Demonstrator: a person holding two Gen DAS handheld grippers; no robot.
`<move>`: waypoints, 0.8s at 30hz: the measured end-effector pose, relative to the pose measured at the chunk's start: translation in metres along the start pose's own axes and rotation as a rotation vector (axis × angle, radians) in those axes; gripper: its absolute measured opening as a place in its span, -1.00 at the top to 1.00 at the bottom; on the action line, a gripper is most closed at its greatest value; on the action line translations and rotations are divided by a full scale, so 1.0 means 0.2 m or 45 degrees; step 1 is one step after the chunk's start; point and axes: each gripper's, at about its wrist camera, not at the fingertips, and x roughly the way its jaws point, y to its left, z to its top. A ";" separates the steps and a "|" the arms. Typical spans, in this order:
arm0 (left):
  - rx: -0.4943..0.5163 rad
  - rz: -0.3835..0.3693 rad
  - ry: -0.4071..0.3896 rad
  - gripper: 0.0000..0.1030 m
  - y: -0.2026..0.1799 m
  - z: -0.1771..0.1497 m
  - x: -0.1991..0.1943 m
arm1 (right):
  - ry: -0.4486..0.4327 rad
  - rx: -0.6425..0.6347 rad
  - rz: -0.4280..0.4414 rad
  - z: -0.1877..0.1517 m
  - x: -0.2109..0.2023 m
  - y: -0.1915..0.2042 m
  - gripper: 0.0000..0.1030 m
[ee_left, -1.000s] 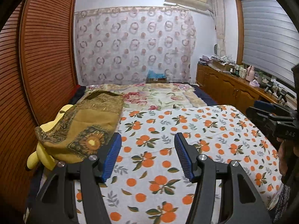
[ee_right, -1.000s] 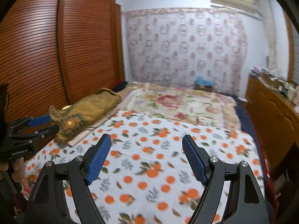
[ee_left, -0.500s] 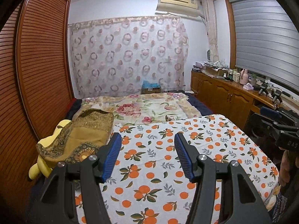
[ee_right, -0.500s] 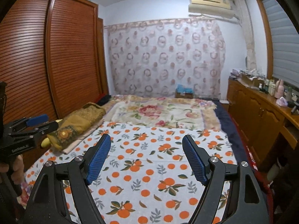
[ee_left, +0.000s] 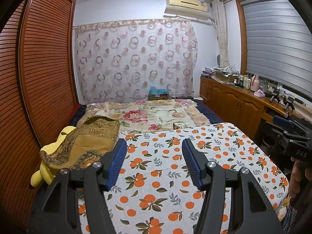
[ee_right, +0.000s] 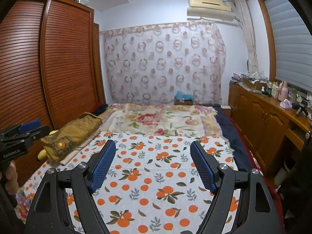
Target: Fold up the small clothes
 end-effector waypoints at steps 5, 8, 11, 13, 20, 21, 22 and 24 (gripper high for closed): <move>0.000 0.002 -0.002 -0.13 0.00 0.00 0.00 | 0.001 0.003 -0.002 0.00 0.00 0.00 -0.57; 0.000 0.001 -0.001 -0.13 0.00 0.00 0.00 | 0.002 0.002 -0.004 0.00 0.00 0.00 -0.57; -0.002 0.000 -0.001 -0.13 0.00 0.00 0.00 | 0.002 0.001 0.000 0.00 0.00 -0.01 -0.57; -0.001 0.000 0.001 -0.13 0.00 0.00 0.00 | 0.001 0.002 -0.003 0.00 0.00 -0.01 -0.57; -0.001 0.001 -0.002 -0.13 0.00 0.00 0.00 | 0.003 0.001 -0.001 -0.01 0.00 -0.01 -0.57; -0.001 0.000 -0.001 -0.13 0.00 0.00 0.00 | 0.002 0.001 0.000 -0.01 0.00 -0.01 -0.57; -0.001 0.001 -0.001 -0.13 0.00 0.00 0.00 | 0.002 0.001 -0.002 0.00 0.00 -0.01 -0.57; -0.001 0.001 -0.002 -0.13 0.00 0.00 0.00 | 0.001 0.001 -0.003 -0.01 0.00 -0.01 -0.57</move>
